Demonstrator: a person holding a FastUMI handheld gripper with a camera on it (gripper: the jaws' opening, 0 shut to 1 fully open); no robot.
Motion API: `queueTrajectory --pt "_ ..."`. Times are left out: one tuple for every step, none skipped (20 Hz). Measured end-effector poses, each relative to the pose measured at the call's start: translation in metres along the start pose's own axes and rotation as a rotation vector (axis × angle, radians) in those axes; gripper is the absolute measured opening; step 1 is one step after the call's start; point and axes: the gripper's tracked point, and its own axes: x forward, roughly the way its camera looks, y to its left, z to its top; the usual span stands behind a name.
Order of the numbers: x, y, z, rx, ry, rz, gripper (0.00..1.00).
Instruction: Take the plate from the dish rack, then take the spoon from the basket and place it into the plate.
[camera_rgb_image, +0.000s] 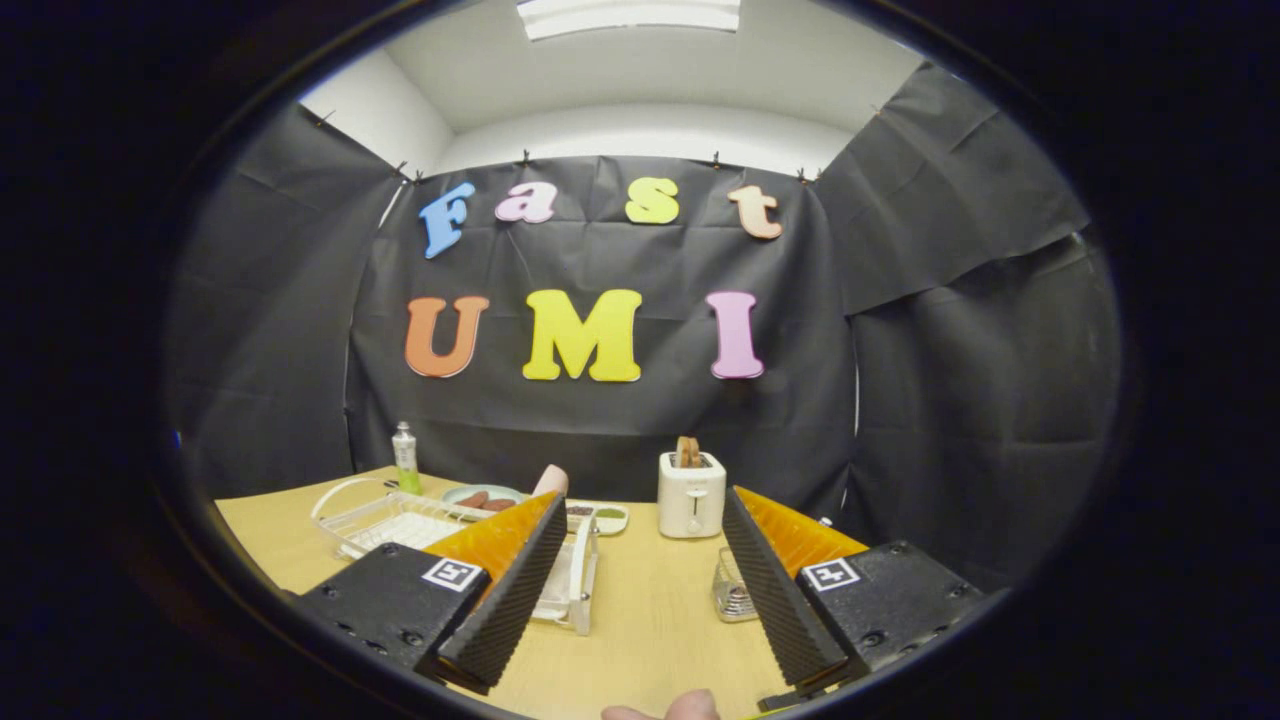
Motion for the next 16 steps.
queueTrajectory --pt "0.007 0.006 0.008 -0.006 0.016 0.027 1.0" --pt "0.014 0.011 0.017 -0.01 0.036 0.051 1.0" --pt "0.021 0.017 0.027 -0.015 0.05 0.077 1.0" --pt "0.03 0.021 0.036 -0.016 0.073 0.098 1.0" --pt "0.037 0.028 0.042 -0.01 0.107 0.129 1.0" --pt "0.044 0.035 0.047 -0.002 0.138 0.149 1.0" --pt "0.052 0.04 0.052 0.004 0.159 0.162 1.0" --pt "0.06 0.044 0.056 -0.004 0.185 0.164 1.0" --pt "0.071 0.048 0.056 -0.02 0.214 0.165 1.0" --pt "0.08 0.054 0.056 -0.034 0.24 0.164 1.0" --pt "0.089 0.059 0.053 -0.043 0.278 0.168 1.0" --pt "0.099 0.067 0.05 -0.038 0.318 0.177 1.0" --pt "0.108 0.072 0.046 -0.035 0.363 0.184 1.0" --pt "0.116 0.079 0.042 -0.037 0.404 0.196 1.0" --pt "0.126 0.083 0.038 -0.034 0.444 0.196 1.0" --pt "0.134 0.084 0.035 -0.03 0.483 0.194 1.0"
